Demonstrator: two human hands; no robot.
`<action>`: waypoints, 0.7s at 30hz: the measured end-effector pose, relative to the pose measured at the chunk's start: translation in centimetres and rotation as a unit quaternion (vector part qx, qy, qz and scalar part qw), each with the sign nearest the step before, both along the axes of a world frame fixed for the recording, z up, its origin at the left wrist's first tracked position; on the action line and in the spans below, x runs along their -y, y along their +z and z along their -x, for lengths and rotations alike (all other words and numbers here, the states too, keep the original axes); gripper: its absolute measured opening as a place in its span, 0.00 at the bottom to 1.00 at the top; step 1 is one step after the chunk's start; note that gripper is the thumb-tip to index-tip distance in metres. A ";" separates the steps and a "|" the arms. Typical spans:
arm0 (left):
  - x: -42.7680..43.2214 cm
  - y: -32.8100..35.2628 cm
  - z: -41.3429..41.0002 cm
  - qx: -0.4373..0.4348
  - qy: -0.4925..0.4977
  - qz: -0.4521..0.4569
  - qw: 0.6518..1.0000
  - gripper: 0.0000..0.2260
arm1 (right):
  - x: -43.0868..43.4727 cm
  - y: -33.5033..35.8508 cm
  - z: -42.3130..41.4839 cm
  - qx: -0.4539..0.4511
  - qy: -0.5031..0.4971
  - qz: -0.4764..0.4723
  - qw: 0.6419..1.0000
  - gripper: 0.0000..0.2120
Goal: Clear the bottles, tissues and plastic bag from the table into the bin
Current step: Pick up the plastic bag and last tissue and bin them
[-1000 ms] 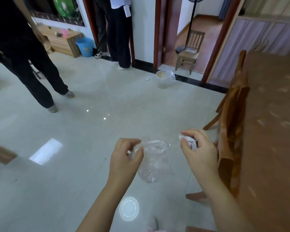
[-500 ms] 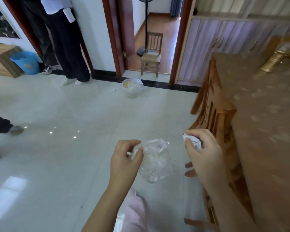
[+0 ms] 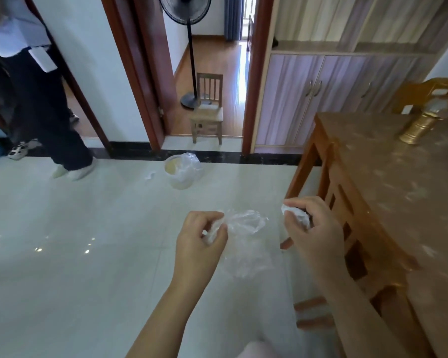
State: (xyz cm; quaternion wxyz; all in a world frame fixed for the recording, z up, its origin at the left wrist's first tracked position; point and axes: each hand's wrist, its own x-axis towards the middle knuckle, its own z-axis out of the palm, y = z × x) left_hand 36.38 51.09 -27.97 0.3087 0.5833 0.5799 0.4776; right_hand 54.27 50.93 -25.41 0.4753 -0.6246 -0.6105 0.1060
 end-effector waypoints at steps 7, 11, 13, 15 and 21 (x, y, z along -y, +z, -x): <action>-15.2 -0.4 -4.1 -0.014 -0.037 -0.010 0.999 0.13 | -13.5 -0.5 -4.0 -0.002 -0.058 -0.009 0.998 0.06; -23.8 0.6 -7.6 -0.012 -0.058 -0.005 0.998 0.14 | -21.0 0.3 -7.8 -0.014 -0.080 -0.008 0.997 0.06; -27.9 1.0 -9.2 -0.011 -0.066 -0.012 0.998 0.14 | -24.6 0.8 -9.4 -0.021 -0.092 -0.011 0.995 0.06; -31.8 1.3 -10.7 -0.007 -0.070 -0.024 0.997 0.15 | -28.3 1.5 -10.9 -0.016 -0.103 -0.029 0.994 0.06; -42.1 1.3 -13.9 0.000 -0.090 -0.022 0.996 0.15 | -37.7 2.6 -13.5 0.003 -0.132 -0.007 0.991 0.07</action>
